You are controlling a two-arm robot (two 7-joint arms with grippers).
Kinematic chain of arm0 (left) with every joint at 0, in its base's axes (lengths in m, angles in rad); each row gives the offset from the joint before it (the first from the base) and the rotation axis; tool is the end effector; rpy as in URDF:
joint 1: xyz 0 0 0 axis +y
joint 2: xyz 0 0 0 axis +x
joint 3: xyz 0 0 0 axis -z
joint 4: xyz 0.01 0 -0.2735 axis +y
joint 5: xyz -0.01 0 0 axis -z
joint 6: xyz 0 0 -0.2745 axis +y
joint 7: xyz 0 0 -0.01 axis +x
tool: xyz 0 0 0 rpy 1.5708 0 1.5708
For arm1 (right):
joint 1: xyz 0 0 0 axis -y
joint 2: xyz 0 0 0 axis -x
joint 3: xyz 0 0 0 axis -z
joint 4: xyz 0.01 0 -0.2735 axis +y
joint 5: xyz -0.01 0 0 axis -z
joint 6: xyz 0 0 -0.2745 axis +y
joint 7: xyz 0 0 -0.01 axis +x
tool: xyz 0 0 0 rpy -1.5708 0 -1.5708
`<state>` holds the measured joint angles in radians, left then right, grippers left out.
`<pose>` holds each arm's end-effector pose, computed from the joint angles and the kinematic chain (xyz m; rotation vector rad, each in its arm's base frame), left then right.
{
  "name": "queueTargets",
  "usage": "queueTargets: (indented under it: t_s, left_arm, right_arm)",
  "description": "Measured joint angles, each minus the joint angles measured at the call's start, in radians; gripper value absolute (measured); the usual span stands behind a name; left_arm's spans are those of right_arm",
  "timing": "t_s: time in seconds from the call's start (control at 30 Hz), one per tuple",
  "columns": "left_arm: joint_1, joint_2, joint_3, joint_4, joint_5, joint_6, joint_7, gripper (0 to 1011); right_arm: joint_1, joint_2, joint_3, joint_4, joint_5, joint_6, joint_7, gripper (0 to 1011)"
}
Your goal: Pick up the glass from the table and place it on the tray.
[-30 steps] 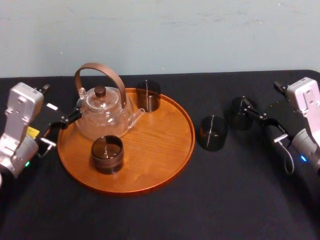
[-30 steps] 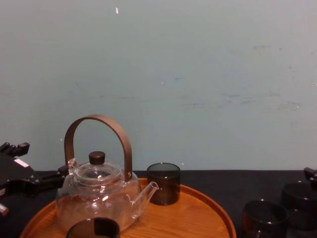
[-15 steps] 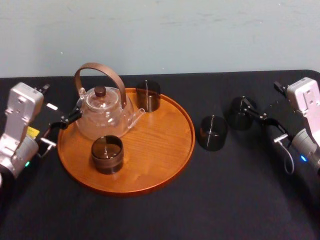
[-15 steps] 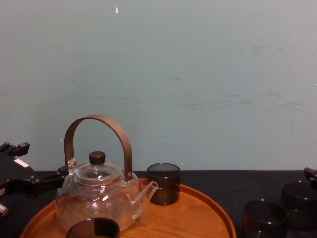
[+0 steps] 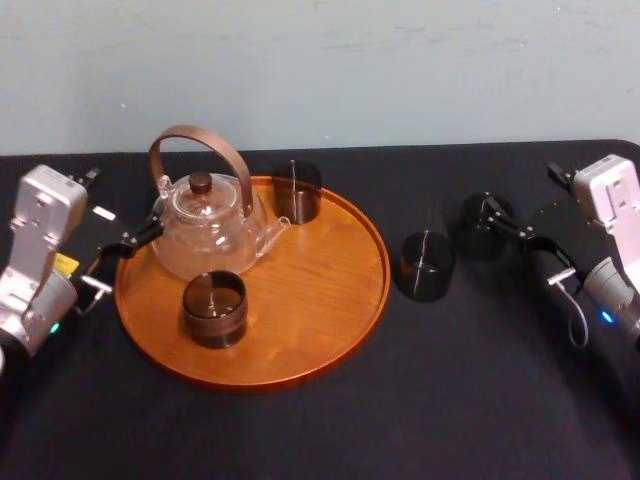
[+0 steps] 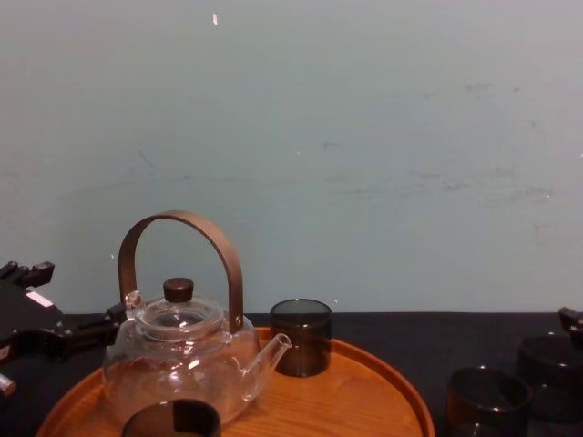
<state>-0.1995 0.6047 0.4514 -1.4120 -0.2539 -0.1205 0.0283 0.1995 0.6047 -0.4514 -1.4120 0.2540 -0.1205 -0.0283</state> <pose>0.3230 0.0824 -0.2824 0.3045 -0.2850 1.2480 0.3230 -0.0824 -0.2824 -0.3044 -0.2849 -1.2480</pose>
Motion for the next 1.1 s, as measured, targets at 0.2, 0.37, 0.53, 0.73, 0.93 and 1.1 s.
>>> queueTargets:
  t_s: [0.2, 0.37, 0.53, 0.73, 0.93, 1.1]
  left_arm:
    - [0.0, 0.0, 0.0, 0.0, 0.0, 0.0, 0.0, 1001]
    - [0.0, 0.0, 0.0, 0.0, 0.0, 0.0, 0.0, 1001]
    - [0.0, 0.0, 0.0, 0.0, 0.0, 0.0, 0.0, 1001]
    - [0.0, 0.0, 0.0, 0.0, 0.0, 0.0, 0.0, 1001]
    - [0.0, 0.0, 0.0, 0.0, 0.0, 0.0, 0.0, 1001]
    - [0.0, 0.0, 0.0, 0.0, 0.0, 0.0, 0.0, 1001]
  right_arm:
    - [0.0, 0.0, 0.0, 0.0, 0.0, 0.0, 0.0, 1002]
    - [0.0, 0.0, 0.0, 0.0, 0.0, 0.0, 0.0, 1002]
    - [0.0, 0.0, 0.0, 0.0, 0.0, 0.0, 0.0, 1002]
    - [0.0, 0.0, 0.0, 0.0, 0.0, 0.0, 0.0, 1002]
    - [-0.007, 0.003, 0.013, -0.009, 0.001, -0.002, 0.028, 1002]
    - [-0.027, 0.014, 0.026, -0.047, -0.004, 0.007, 0.043, 1002]
